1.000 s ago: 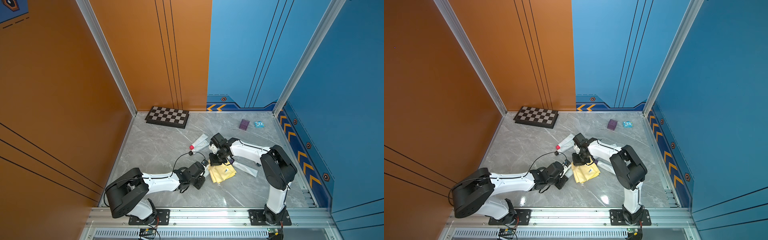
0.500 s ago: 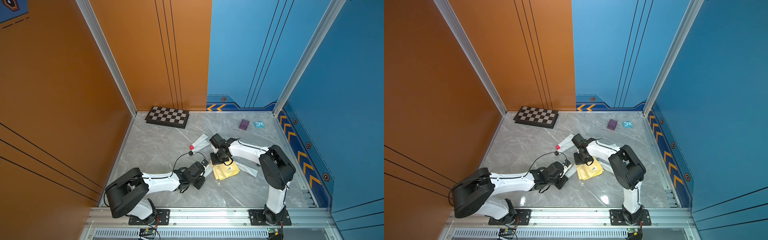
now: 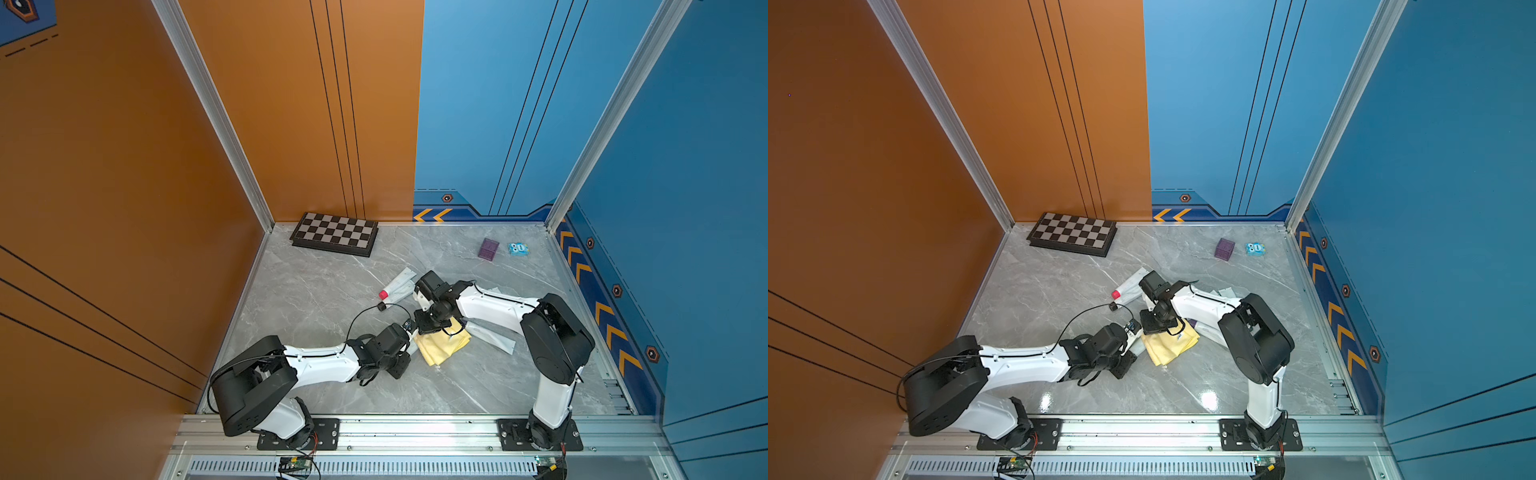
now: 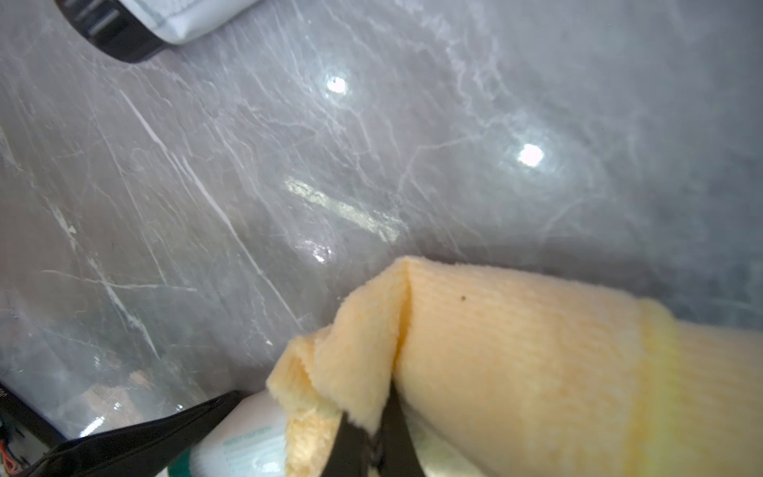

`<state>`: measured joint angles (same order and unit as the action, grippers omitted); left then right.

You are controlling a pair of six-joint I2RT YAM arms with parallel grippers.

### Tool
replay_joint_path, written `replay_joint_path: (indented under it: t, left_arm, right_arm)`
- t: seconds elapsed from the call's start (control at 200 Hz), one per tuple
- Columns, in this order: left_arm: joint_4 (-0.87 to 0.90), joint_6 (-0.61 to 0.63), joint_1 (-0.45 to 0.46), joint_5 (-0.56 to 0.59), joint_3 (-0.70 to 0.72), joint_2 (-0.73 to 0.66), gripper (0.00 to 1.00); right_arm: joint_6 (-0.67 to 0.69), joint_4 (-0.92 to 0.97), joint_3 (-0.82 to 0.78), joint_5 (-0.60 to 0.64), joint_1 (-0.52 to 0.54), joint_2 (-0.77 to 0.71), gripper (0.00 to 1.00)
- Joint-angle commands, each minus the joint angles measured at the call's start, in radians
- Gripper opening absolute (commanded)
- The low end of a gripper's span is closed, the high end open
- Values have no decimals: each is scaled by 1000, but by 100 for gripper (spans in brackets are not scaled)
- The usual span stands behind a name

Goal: Wipe the surface of the toothpaste tube
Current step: Wipe the dirt from the toothpaste tube.

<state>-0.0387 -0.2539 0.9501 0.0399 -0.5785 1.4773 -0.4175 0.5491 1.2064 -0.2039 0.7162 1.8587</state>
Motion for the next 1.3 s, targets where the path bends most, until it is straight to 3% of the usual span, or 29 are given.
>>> replay_joint_path:
  t: [0.0,0.15,0.455,0.601,0.721,0.956,1.091,1.296]
  left_arm:
    - [90,5,6,-29,18,41,23]
    - [90,5,7,-29,18,43,24]
    - [89,5,9,-31,18,43,23]
    - [88,5,7,-32,16,48,23]
    - [88,5,9,-32,17,46,23]
    - [88,5,12,-32,18,44,23]
    - [88,5,14,-32,17,46,23]
    - [88,7,16,-32,16,51,23]
  right_arm:
    - [29,181,-70,230,-7,16,0]
    - [37,183,-76,256,-8,16,0]
    - [6,44,-96,-117,-8,-29,0]
    - [-11,34,-93,-194,23,-46,0]
    - [-8,47,-99,-153,14,-39,0]
    - [22,136,-37,141,-60,21,0]
    - [29,137,3,140,-87,46,0]
    - [21,114,26,43,-74,13,0]
